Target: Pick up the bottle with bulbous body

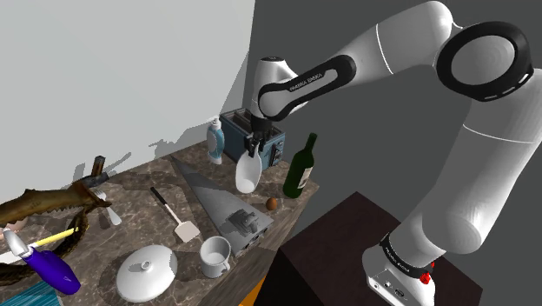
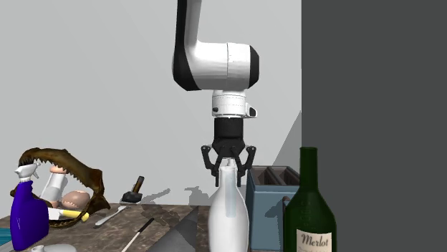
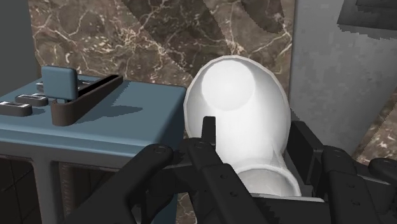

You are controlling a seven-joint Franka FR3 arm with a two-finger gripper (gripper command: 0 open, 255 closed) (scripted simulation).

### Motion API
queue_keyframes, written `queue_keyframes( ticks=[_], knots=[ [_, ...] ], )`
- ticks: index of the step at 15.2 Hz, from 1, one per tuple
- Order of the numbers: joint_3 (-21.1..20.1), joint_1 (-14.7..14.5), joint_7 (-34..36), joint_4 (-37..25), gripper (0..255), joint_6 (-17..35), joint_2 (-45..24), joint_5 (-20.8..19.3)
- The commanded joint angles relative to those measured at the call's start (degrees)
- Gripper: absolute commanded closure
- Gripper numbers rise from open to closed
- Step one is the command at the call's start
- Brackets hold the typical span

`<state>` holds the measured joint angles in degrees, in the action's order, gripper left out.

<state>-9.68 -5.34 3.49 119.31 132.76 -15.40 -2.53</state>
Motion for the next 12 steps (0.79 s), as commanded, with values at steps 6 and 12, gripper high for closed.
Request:
queue_keyframes(
  ticks=[6, 12],
  knots=[
    [-0.2, 0.2, -0.4, -1.2, 255, -4.0, 2.7, 0.7],
    [-0.3, 0.3, -0.8, -2.9, 255, -8.1, 5.2, 1.3]
  ],
)
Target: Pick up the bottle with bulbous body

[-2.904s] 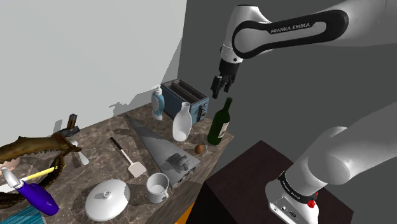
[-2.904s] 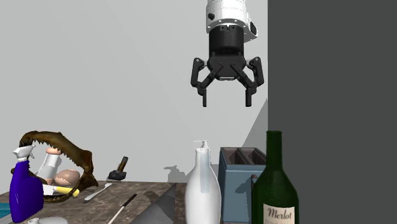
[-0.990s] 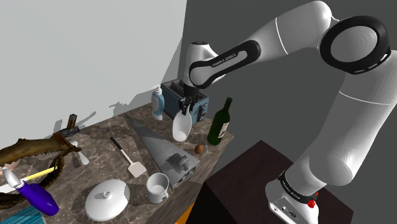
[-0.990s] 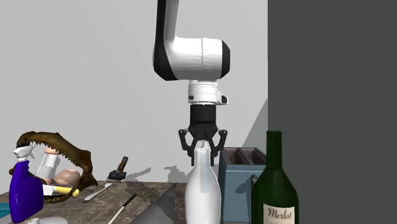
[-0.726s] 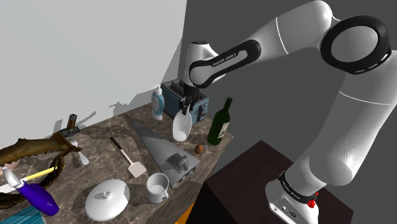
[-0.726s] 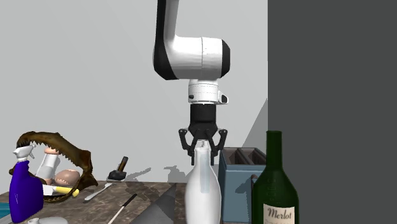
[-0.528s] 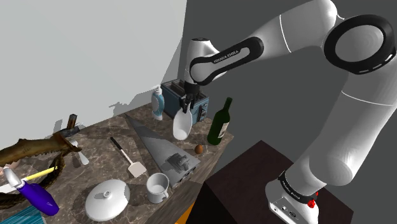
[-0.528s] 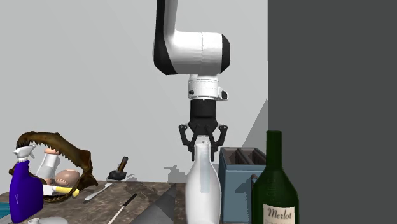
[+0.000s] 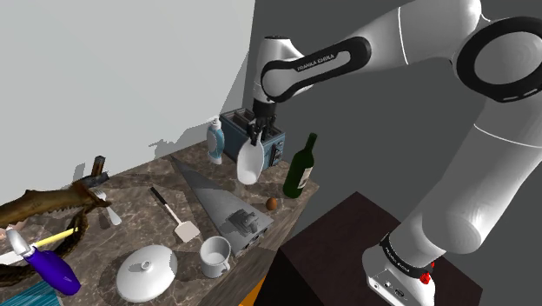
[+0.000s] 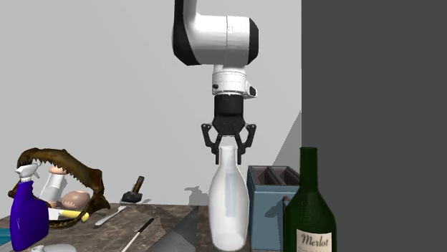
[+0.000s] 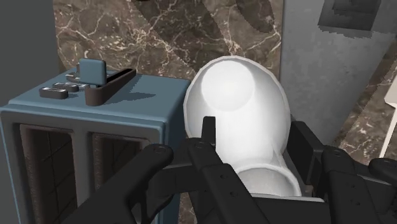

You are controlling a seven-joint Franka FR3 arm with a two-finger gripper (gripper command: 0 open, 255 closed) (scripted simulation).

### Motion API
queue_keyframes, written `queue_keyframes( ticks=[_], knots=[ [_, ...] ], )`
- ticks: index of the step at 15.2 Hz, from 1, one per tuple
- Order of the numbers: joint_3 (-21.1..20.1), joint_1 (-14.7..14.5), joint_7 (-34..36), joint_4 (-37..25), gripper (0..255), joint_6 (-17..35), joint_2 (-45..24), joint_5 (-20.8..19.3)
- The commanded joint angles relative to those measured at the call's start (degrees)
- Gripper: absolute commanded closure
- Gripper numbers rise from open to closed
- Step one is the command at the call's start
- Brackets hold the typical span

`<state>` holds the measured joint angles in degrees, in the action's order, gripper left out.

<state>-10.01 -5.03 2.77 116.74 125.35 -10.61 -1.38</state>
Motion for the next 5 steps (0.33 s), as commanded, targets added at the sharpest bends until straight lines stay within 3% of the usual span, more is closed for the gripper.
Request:
queue_keyframes(
  ticks=[1, 5],
  knots=[
    [0.0, 0.1, -0.1, -0.6, 255, -1.4, 0.8, 0.2],
    [-0.1, 0.1, -0.2, -1.4, 255, -3.0, 1.6, 0.4]
  ],
)
